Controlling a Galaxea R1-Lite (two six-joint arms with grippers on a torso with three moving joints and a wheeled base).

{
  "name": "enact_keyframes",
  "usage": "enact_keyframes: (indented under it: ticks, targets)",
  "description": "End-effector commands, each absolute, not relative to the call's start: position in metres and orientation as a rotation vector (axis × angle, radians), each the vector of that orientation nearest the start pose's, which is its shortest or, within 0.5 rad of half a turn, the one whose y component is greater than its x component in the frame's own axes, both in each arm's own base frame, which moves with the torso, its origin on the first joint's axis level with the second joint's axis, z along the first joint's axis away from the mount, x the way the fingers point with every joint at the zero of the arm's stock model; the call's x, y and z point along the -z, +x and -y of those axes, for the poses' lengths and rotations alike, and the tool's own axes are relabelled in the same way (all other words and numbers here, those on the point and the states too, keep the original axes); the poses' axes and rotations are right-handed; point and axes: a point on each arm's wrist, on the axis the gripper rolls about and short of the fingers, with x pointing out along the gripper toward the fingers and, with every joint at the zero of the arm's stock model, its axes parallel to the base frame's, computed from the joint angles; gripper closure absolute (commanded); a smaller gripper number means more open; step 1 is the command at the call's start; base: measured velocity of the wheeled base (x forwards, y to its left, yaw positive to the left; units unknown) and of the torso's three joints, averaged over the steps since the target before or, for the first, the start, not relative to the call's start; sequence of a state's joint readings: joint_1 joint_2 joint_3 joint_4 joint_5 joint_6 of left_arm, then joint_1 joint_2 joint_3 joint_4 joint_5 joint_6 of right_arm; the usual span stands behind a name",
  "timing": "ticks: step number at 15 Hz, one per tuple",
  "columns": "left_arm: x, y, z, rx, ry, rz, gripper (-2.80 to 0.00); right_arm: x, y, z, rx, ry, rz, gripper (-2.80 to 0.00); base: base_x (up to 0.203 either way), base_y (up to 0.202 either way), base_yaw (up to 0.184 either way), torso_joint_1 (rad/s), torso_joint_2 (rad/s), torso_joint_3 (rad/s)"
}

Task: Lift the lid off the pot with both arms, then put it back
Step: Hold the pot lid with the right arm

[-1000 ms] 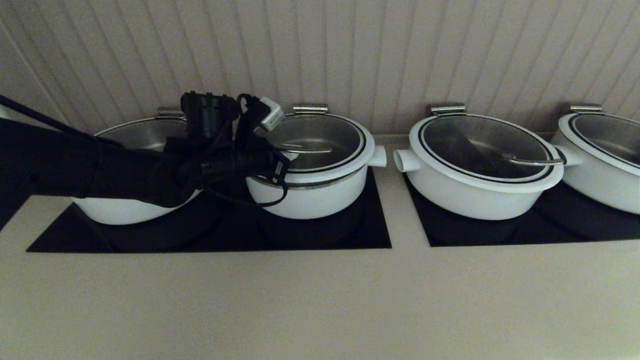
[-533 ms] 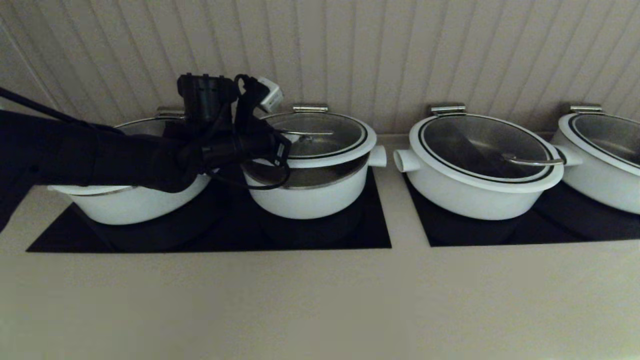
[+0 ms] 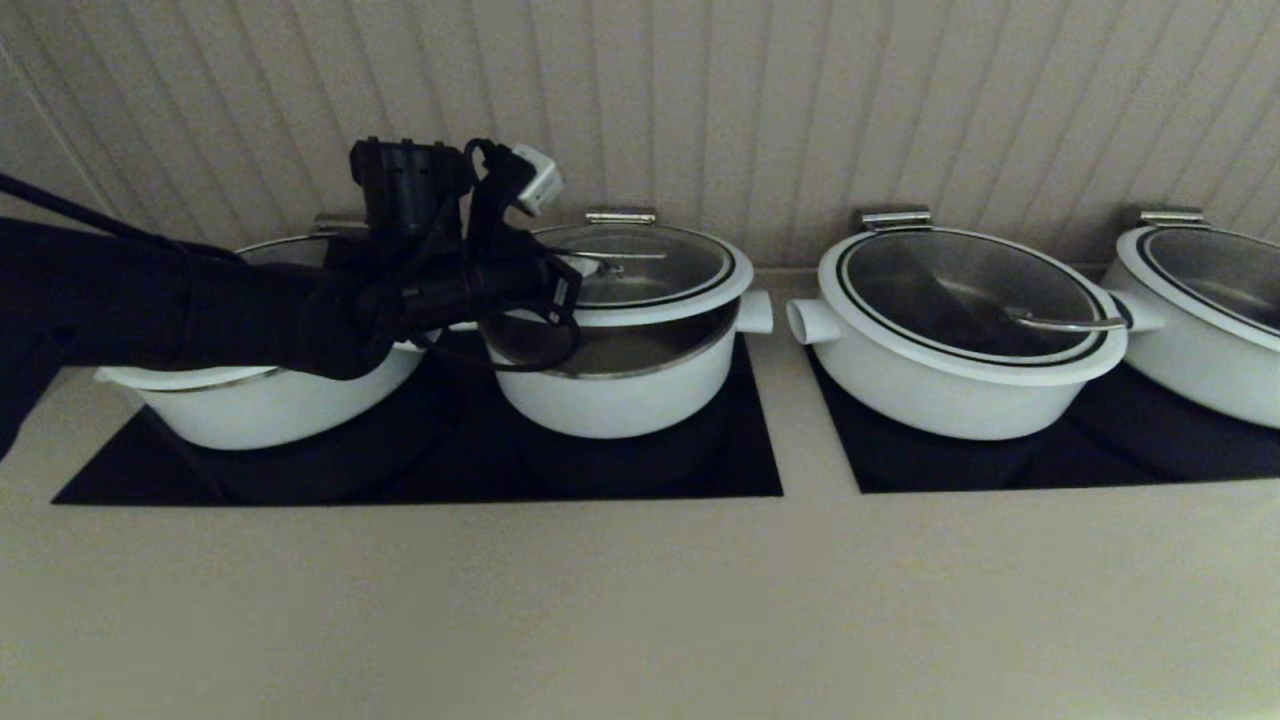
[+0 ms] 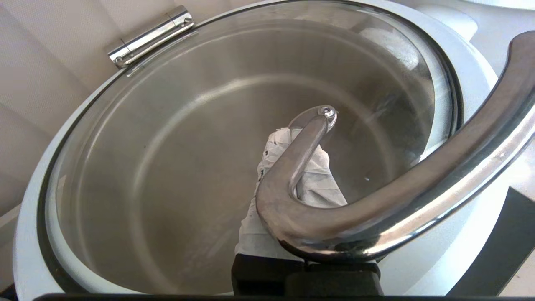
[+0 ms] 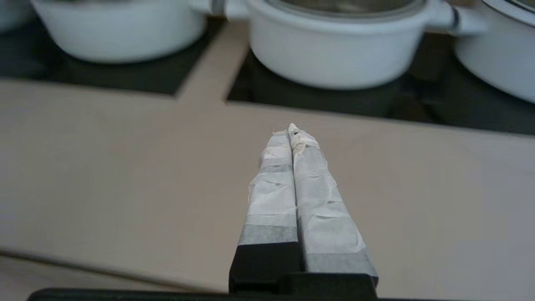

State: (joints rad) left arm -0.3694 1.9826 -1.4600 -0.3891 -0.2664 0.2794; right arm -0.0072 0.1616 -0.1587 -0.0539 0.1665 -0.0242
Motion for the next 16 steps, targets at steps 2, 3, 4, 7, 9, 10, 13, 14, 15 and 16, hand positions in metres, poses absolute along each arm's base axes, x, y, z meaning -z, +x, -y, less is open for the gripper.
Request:
enact_keyframes:
  ticks: [2, 3, 4, 7, 9, 10, 13, 14, 15, 16]
  targets:
    - [-0.245, 0.377, 0.153, 0.650, 0.272, -0.030, 0.00, -0.166, 0.039, -0.005, -0.242, 0.002, -0.120, 0.00, 0.000, 0.000, 0.000, 0.000, 0.00, 0.000]
    - [-0.246, 0.377, 0.152, 0.649, 0.267, -0.027, 0.00, -0.171, 0.058, -0.006, -0.300, -0.002, -0.139, 0.00, 0.000, 0.000, 0.000, 0.000, 0.00, 0.000]
    - [-0.247, 0.376, 0.152, 0.647, 0.266, -0.024, 0.00, -0.174, 0.075, -0.008, -0.368, -0.016, -0.154, 0.00, 0.000, 0.000, 0.000, 0.000, 0.00, 0.000]
    - [-0.250, 0.374, 0.150, 0.643, 0.245, -0.025, 0.00, -0.171, 0.111, -0.020, -0.640, -0.064, -0.177, 0.00, 0.000, 0.000, 0.000, 0.000, 0.00, 0.000]
    - [-0.249, 0.374, 0.150, 0.643, 0.244, -0.031, 0.00, -0.165, 0.129, -0.036, -0.777, -0.079, -0.186, 0.00, 0.000, 0.000, 0.000, 0.000, 0.00, 0.000]
    - [-0.248, 0.375, 0.150, 0.643, 0.243, -0.034, 0.00, -0.161, 0.141, -0.042, -0.815, -0.082, -0.187, 0.00, 0.000, 0.000, 0.000, 0.000, 0.00, 0.000]
    - [-0.247, 0.375, 0.150, 0.643, 0.239, -0.035, 0.00, -0.151, 0.175, -0.067, -0.908, -0.068, -0.149, 0.00, 0.000, 0.000, 0.000, 0.000, 0.00, 0.000]
    - [-0.246, 0.376, 0.151, 0.644, 0.239, -0.037, 0.00, -0.152, 0.182, -0.079, -0.955, -0.048, -0.141, 0.00, 0.000, 0.000, 0.000, 0.000, 0.00, 0.000]
    - [-0.245, 0.376, 0.151, 0.644, 0.240, -0.040, 0.00, -0.153, 0.192, -0.087, -0.976, -0.034, -0.137, 0.00, 0.000, 0.000, 0.000, 0.000, 0.00, 0.000]
    - [-0.245, 0.377, 0.151, 0.645, 0.240, -0.040, 0.00, -0.157, 0.202, -0.094, -0.987, -0.028, -0.125, 0.00, 0.000, 0.000, 0.000, 0.000, 0.00, 0.000]
